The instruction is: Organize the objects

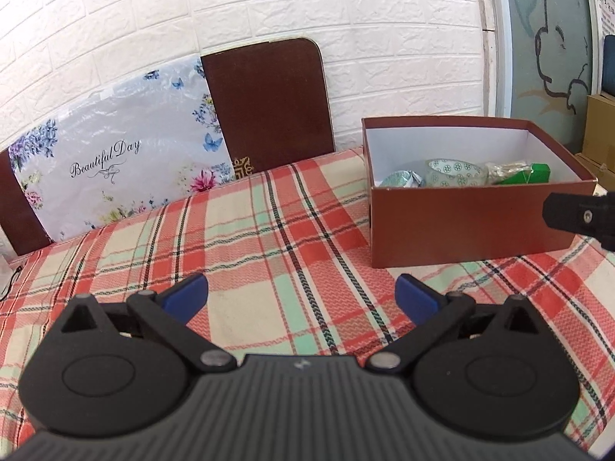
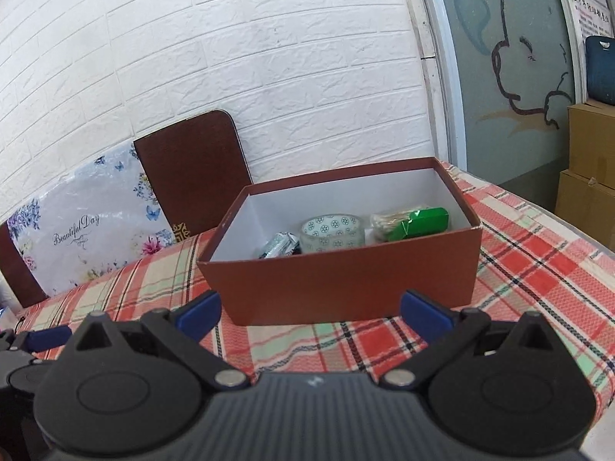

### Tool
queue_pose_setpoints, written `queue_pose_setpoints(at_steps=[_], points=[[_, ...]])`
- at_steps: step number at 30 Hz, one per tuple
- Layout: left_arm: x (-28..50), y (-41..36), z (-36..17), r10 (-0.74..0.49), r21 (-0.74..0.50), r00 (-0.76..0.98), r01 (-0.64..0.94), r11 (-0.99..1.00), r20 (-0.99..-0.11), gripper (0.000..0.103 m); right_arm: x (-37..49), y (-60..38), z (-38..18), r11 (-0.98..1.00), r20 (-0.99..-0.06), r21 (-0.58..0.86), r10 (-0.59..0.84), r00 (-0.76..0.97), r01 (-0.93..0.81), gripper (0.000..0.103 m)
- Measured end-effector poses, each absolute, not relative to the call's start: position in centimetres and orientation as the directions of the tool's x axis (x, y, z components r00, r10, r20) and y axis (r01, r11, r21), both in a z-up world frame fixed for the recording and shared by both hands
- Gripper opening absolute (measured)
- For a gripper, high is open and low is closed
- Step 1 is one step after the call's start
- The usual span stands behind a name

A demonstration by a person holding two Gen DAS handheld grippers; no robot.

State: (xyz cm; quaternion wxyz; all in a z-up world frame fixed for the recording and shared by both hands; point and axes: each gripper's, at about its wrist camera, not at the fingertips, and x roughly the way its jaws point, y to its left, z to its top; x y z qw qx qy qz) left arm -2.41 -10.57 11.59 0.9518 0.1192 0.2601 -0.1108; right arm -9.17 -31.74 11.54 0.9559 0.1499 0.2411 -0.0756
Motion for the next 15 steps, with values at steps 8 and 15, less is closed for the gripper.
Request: queue_pose_setpoints(at_steps=[8, 15], points=[[-2.67, -10.74, 11.90, -0.157, 0.169, 0.828, 0.288, 0.943, -0.539, 0.103, -9.67, -31.66, 12.27, 0.945, -0.459, 0.236, -0.097, 0.883, 0.227, 0.103], [-2.72, -10.81, 11.95, -0.161, 0.162, 0.812, 0.298, 0.941, -0.561, 0.103, -9.70, -32.11, 12.19, 0.936, -0.458, 0.249, -0.113, 0.882, 0.249, 0.103]])
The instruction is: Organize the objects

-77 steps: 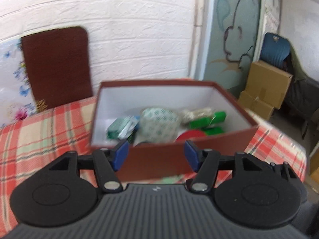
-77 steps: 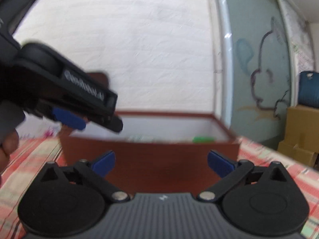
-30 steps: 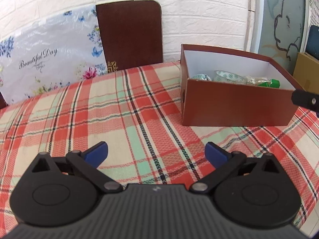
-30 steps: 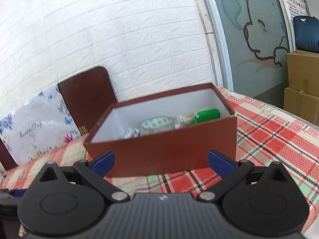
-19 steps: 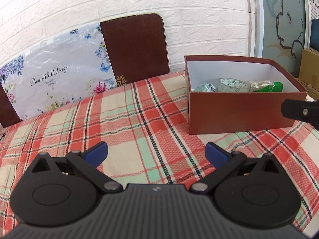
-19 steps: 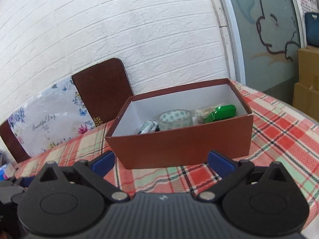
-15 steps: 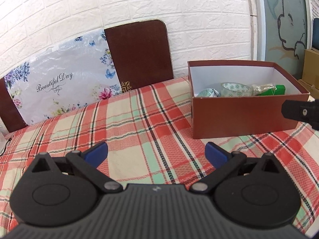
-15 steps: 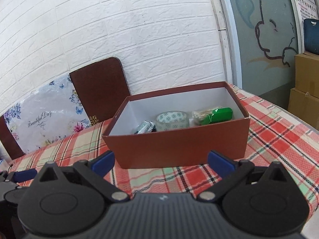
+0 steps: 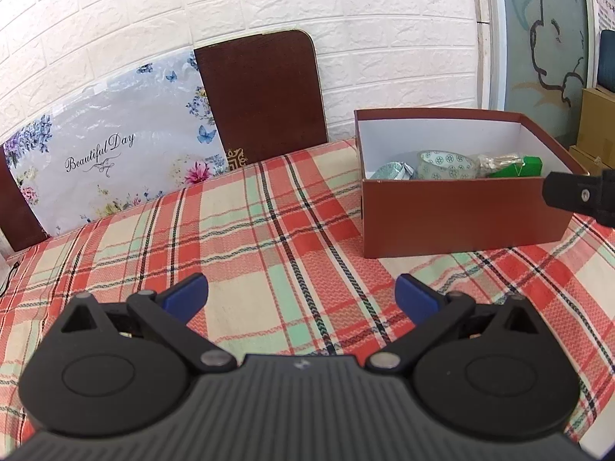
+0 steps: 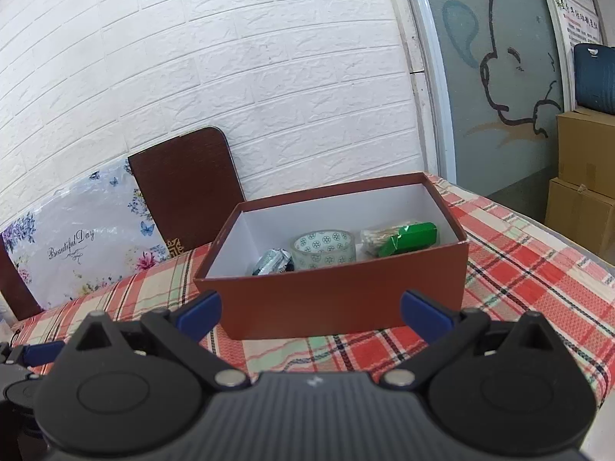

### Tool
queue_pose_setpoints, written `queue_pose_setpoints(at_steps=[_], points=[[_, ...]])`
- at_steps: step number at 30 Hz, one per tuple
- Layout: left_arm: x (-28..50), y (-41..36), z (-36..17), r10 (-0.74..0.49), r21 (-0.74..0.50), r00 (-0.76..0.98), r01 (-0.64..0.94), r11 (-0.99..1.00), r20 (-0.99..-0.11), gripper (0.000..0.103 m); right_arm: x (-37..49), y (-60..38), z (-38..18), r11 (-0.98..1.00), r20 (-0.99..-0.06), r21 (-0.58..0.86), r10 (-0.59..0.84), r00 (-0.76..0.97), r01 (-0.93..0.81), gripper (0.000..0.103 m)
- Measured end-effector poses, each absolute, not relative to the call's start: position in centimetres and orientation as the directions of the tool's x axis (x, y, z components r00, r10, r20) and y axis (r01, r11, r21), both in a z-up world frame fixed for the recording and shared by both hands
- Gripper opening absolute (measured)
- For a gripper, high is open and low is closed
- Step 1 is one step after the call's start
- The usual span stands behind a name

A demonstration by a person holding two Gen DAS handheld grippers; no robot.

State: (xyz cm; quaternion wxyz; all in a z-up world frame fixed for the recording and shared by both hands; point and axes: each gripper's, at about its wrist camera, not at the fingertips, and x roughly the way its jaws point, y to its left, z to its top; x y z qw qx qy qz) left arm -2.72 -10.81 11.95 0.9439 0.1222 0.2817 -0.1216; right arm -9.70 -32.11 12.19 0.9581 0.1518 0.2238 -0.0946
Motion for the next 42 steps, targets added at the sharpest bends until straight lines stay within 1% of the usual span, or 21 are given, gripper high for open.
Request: queue_pose_setpoints(at_steps=[6, 24, 36, 42], points=[[-2.6, -10.9, 11.7, -0.173, 0.150, 0.786, 0.318, 0.936, -0.593, 0.103, -9.6, -32.4, 11.8, 0.934, -0.466, 0.256, -0.107, 0.878, 0.250, 0.103], [-2.8, -11.5, 11.2, -0.179, 0.165, 0.762, 0.351, 0.922, -0.622, 0.103, -9.7, -32.8, 11.2, 0.925, -0.483, 0.266, -0.115, 0.868, 0.270, 0.103], [-2.4, -11.7, 10.5, -0.208, 0.126, 0.705, 0.390, 0.912, -0.679, 0.103, -9.5, -32.9, 10.9, 0.927, -0.494, 0.256, -0.118, 0.862, 0.274, 0.103], [-2.4, -11.9, 10.3, -0.209, 0.133, 0.699, 0.401, 0.906, -0.684, 0.103, -9.3, -33.0, 10.8, 0.926, -0.497, 0.256, -0.121, 0.859, 0.279, 0.103]])
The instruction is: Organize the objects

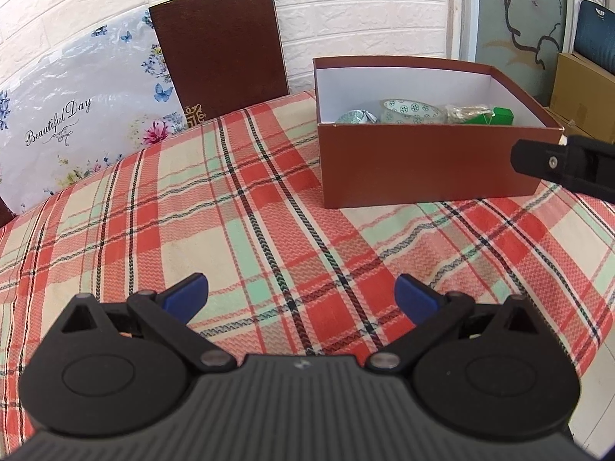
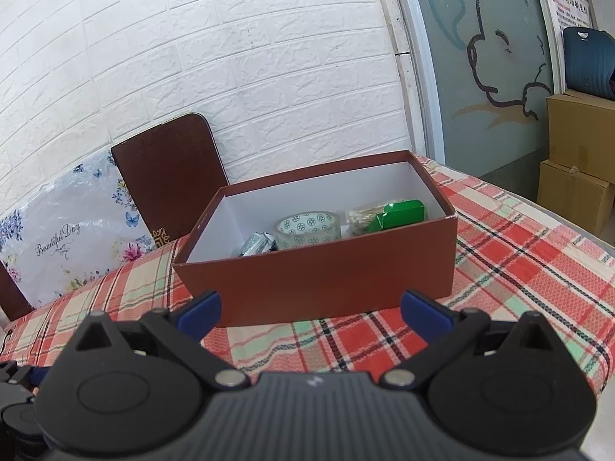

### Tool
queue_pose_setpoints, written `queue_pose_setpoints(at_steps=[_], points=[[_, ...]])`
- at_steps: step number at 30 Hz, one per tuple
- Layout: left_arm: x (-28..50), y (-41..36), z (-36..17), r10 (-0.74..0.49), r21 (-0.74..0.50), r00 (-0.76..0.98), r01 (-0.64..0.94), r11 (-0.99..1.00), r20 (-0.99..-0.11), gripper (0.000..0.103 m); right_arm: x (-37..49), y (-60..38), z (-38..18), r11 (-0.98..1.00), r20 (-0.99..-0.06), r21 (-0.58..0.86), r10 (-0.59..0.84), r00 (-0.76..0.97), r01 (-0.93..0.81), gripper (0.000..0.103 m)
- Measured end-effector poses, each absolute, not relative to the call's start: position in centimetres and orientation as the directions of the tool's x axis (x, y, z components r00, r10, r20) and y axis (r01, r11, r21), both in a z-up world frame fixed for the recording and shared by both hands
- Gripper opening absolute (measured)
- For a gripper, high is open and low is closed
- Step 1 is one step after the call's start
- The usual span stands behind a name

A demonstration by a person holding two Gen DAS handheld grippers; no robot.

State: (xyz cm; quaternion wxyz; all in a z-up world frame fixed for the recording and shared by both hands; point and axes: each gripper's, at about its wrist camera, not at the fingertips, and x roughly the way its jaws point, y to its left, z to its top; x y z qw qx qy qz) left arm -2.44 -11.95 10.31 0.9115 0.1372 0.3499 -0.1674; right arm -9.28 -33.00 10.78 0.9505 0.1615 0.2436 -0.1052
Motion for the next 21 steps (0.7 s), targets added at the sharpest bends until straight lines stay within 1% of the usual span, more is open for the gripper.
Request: queue_pose_setpoints(at_steps=[21], points=[[-1.97, -12.18, 9.44, -0.217, 0.113, 0.659, 0.420, 0.900, -0.720, 0.103, -8.89, -33.38, 10.32, 0.925, -0.509, 0.253, -0.121, 0.852, 0.282, 0.103]])
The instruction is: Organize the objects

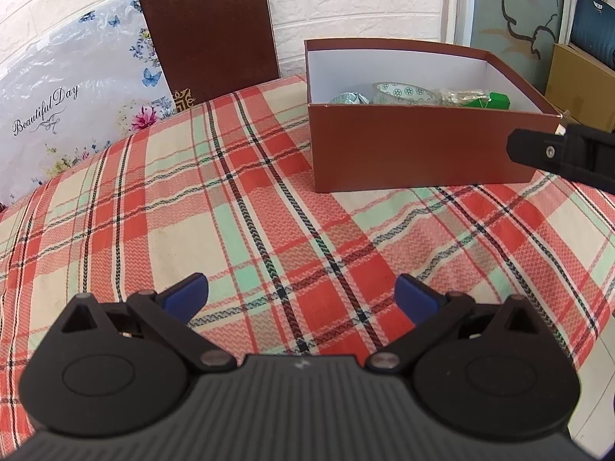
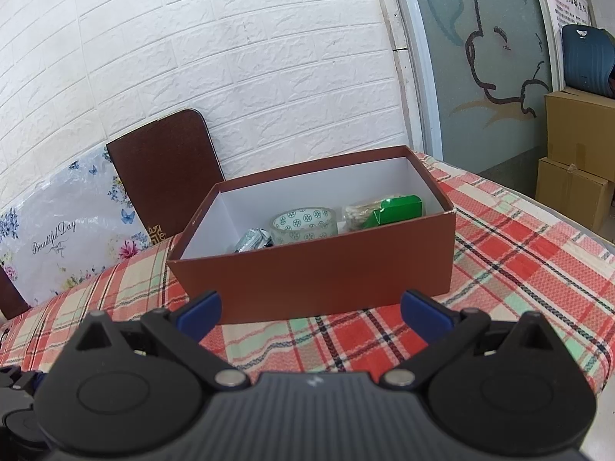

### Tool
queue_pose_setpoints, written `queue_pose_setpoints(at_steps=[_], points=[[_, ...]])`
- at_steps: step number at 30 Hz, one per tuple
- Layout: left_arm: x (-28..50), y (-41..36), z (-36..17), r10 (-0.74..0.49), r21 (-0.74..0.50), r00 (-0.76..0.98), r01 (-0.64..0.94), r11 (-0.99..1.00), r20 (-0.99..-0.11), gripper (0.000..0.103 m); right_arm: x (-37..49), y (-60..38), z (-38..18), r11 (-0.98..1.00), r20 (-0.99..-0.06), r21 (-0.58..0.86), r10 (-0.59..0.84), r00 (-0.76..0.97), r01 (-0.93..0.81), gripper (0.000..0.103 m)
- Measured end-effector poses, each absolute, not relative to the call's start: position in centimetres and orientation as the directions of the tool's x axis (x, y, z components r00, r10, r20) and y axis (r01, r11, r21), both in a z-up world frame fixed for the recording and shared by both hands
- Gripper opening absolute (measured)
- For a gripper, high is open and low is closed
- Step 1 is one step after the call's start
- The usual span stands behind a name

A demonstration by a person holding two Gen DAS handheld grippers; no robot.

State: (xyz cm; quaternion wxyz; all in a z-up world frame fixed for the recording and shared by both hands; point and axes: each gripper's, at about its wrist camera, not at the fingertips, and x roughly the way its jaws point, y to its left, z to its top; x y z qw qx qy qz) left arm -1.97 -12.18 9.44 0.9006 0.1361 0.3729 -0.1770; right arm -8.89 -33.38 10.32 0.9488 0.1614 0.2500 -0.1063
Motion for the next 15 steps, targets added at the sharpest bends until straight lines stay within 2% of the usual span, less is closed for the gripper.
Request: queue_pose_setpoints(at_steps=[15], points=[[-1.91, -11.98, 9.21, -0.237, 0.095, 0.653, 0.431, 0.897, -0.719, 0.103, -8.71, -33.26, 9.88, 0.929, -0.516, 0.242, -0.120, 0.848, 0.279, 0.103]])
